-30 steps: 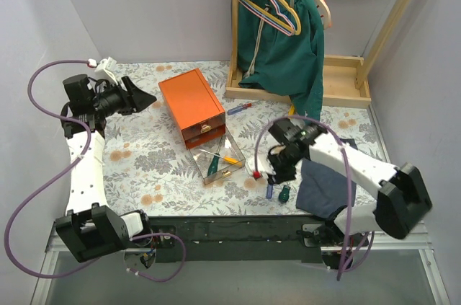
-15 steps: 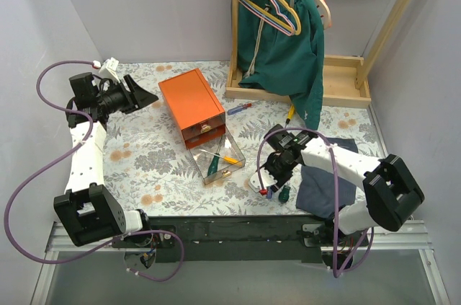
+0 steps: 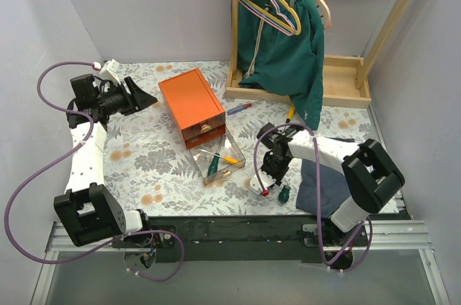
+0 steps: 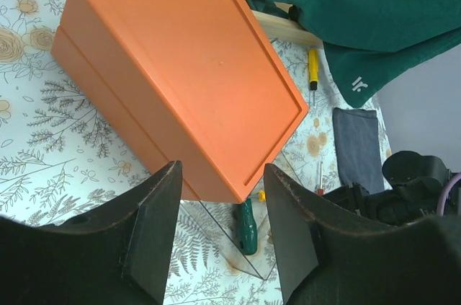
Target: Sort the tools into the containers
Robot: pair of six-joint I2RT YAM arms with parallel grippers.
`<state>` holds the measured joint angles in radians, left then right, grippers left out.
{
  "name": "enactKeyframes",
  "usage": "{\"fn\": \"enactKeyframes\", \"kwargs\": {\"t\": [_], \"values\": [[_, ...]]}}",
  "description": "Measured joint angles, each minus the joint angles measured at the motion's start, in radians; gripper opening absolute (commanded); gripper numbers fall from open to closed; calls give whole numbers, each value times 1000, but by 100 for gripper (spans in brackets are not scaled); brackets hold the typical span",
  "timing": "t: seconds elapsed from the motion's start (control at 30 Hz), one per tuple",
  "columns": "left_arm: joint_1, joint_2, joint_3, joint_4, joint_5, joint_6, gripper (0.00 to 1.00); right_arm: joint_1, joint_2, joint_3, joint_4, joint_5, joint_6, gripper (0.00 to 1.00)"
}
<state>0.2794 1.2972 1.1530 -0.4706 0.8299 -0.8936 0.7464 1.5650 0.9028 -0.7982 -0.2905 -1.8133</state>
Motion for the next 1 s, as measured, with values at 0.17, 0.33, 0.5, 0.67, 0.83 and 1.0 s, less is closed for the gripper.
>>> {"fn": "enactKeyframes", "kwargs": {"t": [0.17, 0.33, 0.5, 0.67, 0.83, 1.0], "values": [[0, 5, 1, 0, -2, 1, 48, 0, 39, 196, -116, -23, 5, 1], [0, 27, 6, 4, -2, -1, 48, 0, 15, 486, -218, -110, 52, 1], [0, 55, 8, 8, -3, -4, 48, 0, 10, 652, -208, -271, 388, 1], [0, 56, 11, 8, -3, -5, 48, 2, 143, 753, -60, -398, 891, 1], [0, 55, 14, 8, -4, -4, 48, 2, 245, 749, 154, -444, 1291, 1], [0, 45, 14, 6, -10, 0, 49, 2, 307, 771, 262, -466, 1479, 1]]}}
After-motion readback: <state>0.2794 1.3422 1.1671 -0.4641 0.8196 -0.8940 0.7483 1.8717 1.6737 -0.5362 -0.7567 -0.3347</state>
